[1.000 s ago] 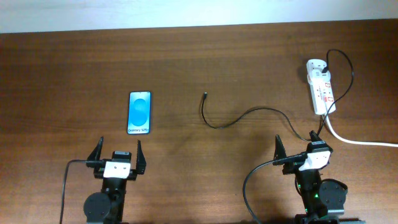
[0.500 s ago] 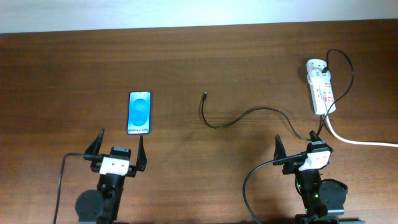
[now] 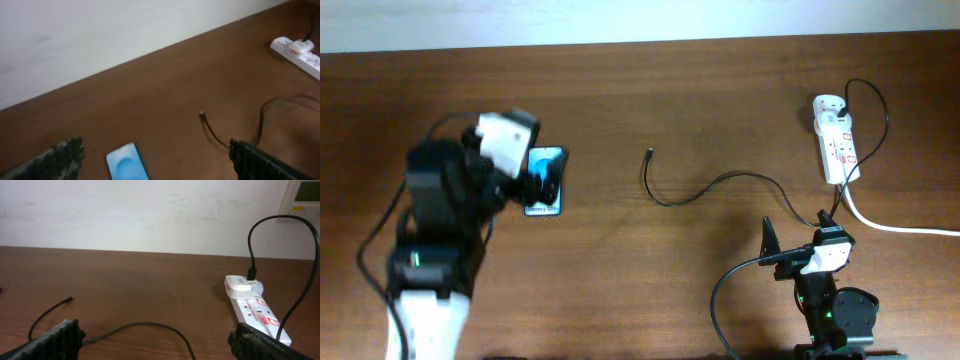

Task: Plug charger to phone and switch on socket
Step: 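Reach the left gripper over the blue phone, then lower the left gripper and grasp the phone's top edge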

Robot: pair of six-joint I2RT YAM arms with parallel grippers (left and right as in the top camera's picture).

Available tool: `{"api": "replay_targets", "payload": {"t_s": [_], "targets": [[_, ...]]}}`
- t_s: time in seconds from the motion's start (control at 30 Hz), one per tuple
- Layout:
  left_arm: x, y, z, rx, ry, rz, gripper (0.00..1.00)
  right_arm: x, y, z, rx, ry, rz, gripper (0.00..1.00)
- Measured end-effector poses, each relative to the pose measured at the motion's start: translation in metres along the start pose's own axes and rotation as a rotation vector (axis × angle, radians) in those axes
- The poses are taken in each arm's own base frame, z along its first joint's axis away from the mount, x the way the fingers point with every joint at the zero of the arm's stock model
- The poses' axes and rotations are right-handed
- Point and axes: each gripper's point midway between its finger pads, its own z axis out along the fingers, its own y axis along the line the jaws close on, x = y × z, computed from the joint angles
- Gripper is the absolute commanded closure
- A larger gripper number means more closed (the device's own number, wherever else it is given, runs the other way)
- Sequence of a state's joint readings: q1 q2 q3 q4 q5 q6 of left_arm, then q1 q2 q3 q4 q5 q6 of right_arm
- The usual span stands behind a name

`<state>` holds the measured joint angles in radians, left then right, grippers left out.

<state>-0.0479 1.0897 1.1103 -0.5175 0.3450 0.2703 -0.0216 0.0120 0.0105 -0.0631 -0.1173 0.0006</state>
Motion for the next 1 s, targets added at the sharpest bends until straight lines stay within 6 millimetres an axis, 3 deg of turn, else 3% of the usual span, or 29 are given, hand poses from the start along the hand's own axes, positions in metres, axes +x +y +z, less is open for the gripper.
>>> {"api": "replay_targets", "payload": {"t_s": [0.07,0.23,0.33,0.47,0.7,0.8,0.83,0.9,1.0], "targets": [[0.001,0.006,0.021,0.029,0.067,-0.027,0.01,0.0,0.0,0.0,-0.003,0.002,0.008,0.02],[0.046,0.005,0.055,0.083,0.242,-0.095,0.01,-0.001,0.002,-0.003,-0.01,0.049,0.075,0.02],[0.054,0.002,0.057,0.103,0.273,-0.11,0.01,-0.019,0.004,-0.008,-0.011,0.105,0.093,0.01],[0.053,-0.002,0.057,0.122,0.265,-0.113,0.01,-0.059,0.005,-0.009,-0.01,0.235,0.112,0.02],[0.063,0.021,0.055,-0.05,0.315,-0.333,0.0,-0.131,0.018,0.01,-0.091,0.452,0.164,0.02],[0.07,0.028,0.055,-0.102,0.386,-0.404,0.0,-0.142,0.019,0.029,-0.095,0.652,0.206,0.02],[0.074,0.03,0.055,-0.112,0.439,-0.427,0.0,-0.138,0.019,0.029,-0.093,0.728,0.219,0.02],[0.074,0.038,0.063,-0.132,0.527,-0.447,0.01,-0.143,0.017,0.053,-0.112,0.782,0.187,0.02],[0.076,0.046,0.077,-0.135,0.643,-0.469,0.01,-0.132,0.02,0.067,-0.147,0.829,0.183,0.02]]}}
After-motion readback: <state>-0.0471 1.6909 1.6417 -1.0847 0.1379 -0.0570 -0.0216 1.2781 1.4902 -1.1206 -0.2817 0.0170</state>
